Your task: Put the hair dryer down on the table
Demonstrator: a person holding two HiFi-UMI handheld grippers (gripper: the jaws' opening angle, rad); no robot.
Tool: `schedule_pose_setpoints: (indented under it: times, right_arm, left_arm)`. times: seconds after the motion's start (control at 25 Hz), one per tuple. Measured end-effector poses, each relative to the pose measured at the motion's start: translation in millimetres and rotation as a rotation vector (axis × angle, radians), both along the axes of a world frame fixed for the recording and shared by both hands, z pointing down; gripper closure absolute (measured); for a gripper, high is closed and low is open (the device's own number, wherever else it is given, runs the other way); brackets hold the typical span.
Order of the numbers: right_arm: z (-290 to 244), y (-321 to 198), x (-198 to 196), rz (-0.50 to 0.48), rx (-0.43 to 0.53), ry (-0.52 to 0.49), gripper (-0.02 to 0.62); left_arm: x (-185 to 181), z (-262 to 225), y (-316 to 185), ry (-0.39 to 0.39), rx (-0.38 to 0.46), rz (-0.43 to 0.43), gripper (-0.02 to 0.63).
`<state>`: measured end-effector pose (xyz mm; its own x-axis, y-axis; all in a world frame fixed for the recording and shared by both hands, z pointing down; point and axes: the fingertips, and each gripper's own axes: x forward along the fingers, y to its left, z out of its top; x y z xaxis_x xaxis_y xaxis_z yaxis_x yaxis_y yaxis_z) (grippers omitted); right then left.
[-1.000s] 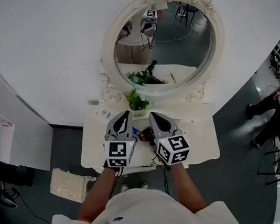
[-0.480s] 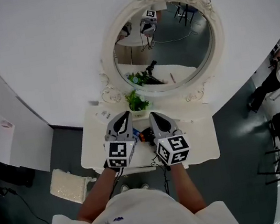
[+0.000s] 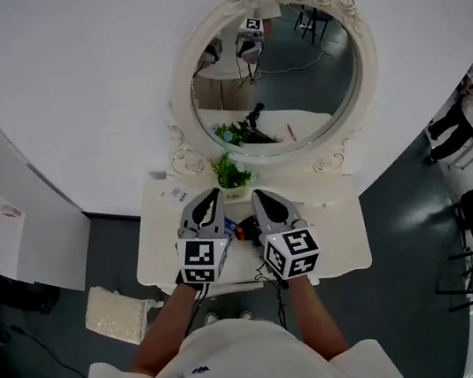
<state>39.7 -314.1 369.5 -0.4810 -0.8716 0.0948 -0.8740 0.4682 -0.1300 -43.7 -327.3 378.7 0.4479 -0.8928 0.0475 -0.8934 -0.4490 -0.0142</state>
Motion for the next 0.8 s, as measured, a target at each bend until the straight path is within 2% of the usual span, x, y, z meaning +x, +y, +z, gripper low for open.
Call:
schedule_pose_setpoints:
  times: [0.28, 0.44, 0.8]
  right_arm:
    - [-0.4, -1.7, 0.3, 0.0, 0.001, -0.003, 0.586]
    - [0.8, -2.7, -1.0, -0.001, 0.001, 0.014, 0.586]
    - [1.3, -6.3, -0.1, -0.001, 0.001, 0.019, 0.586]
  left_arm:
    - [-1.6, 8.0, 0.1, -0.023, -0.035, -0.003, 0.597]
    - [-0.1, 0.1, -2.1, -0.001, -0.003, -0.002, 0.597]
    - [0.6, 11.6, -5.3, -0.012, -0.024, -0.002, 0.597]
